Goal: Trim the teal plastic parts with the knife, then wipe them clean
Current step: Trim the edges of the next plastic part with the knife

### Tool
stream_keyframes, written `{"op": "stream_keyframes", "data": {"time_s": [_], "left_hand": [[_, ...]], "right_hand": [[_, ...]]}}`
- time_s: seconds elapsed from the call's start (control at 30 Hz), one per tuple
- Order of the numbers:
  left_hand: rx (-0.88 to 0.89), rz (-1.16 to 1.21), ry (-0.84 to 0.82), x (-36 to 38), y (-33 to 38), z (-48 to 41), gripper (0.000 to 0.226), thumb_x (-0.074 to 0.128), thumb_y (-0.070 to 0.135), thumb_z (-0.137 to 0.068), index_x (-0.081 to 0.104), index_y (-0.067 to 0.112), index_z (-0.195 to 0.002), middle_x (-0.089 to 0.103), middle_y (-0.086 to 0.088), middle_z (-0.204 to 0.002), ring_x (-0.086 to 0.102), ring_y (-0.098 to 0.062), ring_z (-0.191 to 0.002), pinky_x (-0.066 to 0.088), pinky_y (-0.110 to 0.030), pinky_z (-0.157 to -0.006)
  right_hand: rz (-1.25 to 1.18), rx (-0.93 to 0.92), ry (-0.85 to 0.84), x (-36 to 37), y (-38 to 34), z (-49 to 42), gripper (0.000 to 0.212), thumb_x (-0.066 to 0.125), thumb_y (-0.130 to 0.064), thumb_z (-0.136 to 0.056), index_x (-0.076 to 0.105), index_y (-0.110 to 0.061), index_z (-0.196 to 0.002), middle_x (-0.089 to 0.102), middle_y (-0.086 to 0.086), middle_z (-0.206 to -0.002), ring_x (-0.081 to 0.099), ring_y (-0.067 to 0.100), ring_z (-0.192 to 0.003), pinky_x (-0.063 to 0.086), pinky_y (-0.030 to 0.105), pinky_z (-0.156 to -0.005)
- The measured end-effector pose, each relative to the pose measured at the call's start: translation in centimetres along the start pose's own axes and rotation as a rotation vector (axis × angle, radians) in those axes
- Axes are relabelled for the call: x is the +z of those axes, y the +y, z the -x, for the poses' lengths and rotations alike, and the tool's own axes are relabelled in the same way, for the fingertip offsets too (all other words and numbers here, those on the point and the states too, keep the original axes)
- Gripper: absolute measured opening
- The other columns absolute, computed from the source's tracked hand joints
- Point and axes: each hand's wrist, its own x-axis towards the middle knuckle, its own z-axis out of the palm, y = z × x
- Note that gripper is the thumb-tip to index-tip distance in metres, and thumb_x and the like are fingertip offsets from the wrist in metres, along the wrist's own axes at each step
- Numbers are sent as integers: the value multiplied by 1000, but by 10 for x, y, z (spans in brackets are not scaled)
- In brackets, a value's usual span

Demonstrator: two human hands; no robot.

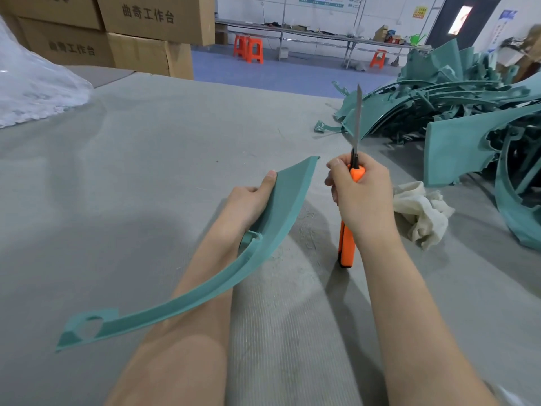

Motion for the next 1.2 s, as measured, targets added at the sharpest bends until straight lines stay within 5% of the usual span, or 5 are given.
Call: {"op": "stream_keyframes", "data": {"time_s": [0.23, 0.33, 0.43, 0.7, 1.2], "left_hand": [[9, 5, 2, -1, 1, 2, 55, 42, 63, -92, 58, 18, -65, 58, 4, -66, 54, -10, -58, 38, -22, -51], [3, 3, 0, -2, 1, 3, 56, 42, 62, -93, 61, 16, -69, 56, 5, -65, 52, -9, -55, 38, -18, -46], [-13, 3, -9, -3, 2, 4, 58, 40, 63, -93, 66, 12, -82, 58, 5, -70, 53, -9, -59, 38, -19, -51], [-84, 151, 7, -5, 4, 4, 59, 42, 65, -91, 58, 10, -74, 57, -4, -69, 52, -19, -56, 41, -27, -56], [-28, 69, 69, -4, 7, 3, 55, 42, 61, -93, 54, 12, -70, 51, -2, -65, 48, -17, -55, 36, -25, -51]], "right_hand": [[56, 75, 34, -13, 11, -9, 23, 53, -20, -93, 53, -21, -70, 61, -2, -64, 47, 15, -56, 40, 36, -63], [126, 41, -22, -14, 14, -10, 13, 52, -10, -91, 54, -22, -95, 66, -1, -95, 52, 7, -69, 42, 21, -65], [205, -53, -64, -10, 11, -5, 15, 56, -36, -94, 56, -22, -99, 62, -5, -82, 51, -1, -61, 38, 8, -55], [311, -210, -166, 3, 4, 8, 49, 37, -53, -98, 53, -12, -76, 63, 10, -76, 57, 20, -72, 45, 37, -71], [365, -256, -126, 2, 12, 2, 61, 39, -52, -98, 54, 1, -73, 41, 3, -55, 40, 16, -57, 28, 26, -51]]}}
